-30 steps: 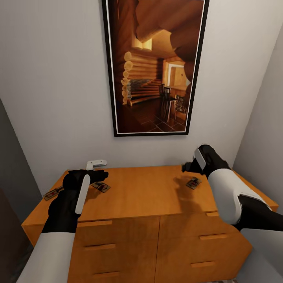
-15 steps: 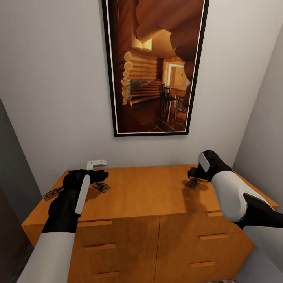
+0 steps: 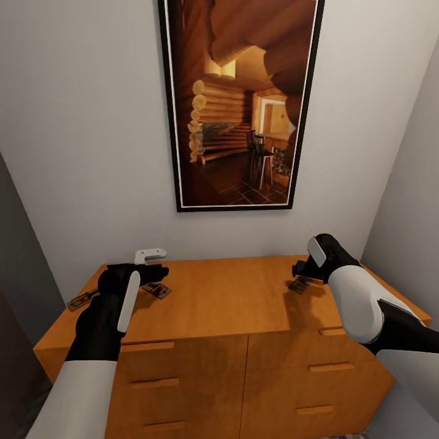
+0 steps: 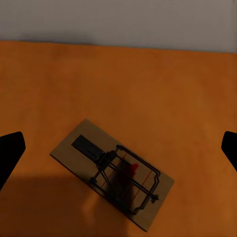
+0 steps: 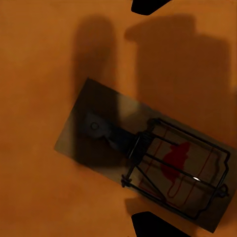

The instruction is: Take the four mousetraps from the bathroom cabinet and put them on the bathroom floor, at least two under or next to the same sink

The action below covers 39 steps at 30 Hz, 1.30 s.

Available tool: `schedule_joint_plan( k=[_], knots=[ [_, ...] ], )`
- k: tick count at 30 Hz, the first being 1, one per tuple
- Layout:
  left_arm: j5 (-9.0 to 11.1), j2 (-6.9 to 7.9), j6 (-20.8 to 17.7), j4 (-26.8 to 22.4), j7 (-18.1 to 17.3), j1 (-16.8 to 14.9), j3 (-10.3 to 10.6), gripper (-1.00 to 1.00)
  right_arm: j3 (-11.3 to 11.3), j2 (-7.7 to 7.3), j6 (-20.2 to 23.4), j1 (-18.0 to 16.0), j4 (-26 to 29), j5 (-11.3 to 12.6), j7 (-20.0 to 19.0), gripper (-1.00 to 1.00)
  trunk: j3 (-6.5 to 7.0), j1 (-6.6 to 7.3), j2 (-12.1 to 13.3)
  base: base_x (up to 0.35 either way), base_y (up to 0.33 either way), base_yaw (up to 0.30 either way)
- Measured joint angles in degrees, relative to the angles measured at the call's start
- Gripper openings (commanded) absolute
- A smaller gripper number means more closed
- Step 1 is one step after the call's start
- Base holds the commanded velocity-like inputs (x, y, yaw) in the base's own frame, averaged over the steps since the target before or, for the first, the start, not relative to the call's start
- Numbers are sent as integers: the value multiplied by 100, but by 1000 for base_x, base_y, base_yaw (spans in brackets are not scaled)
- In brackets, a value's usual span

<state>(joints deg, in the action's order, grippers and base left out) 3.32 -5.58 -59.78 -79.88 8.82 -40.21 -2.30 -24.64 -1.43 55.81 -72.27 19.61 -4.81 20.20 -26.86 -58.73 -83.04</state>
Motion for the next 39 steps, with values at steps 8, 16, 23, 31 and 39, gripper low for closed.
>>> schedule_joint_plan(
  k=[8,16,23,31,39],
  knots=[
    [0,0,0,3,-1,0,0,100,-9,34,-1,0,-4,2,8,100,0,0,0,0,0,0],
    [0,0,0,3,-1,0,0,100,-11,70,1,0,-5,2,10,100,0,0,0,0,0,0],
    [0,0,0,4,-1,0,0,100,-12,107,9,0,-5,5,8,100,0,0,0,0,0,0],
    [6,0,0,4,-2,0,0,100,-25,177,1,-1,-6,4,13,100,0,0,0,0,0,0],
    [8,0,0,4,-2,0,-2,100,-13,194,-18,-1,-14,8,7,100,0,0,0,0,0,0]
  ],
)
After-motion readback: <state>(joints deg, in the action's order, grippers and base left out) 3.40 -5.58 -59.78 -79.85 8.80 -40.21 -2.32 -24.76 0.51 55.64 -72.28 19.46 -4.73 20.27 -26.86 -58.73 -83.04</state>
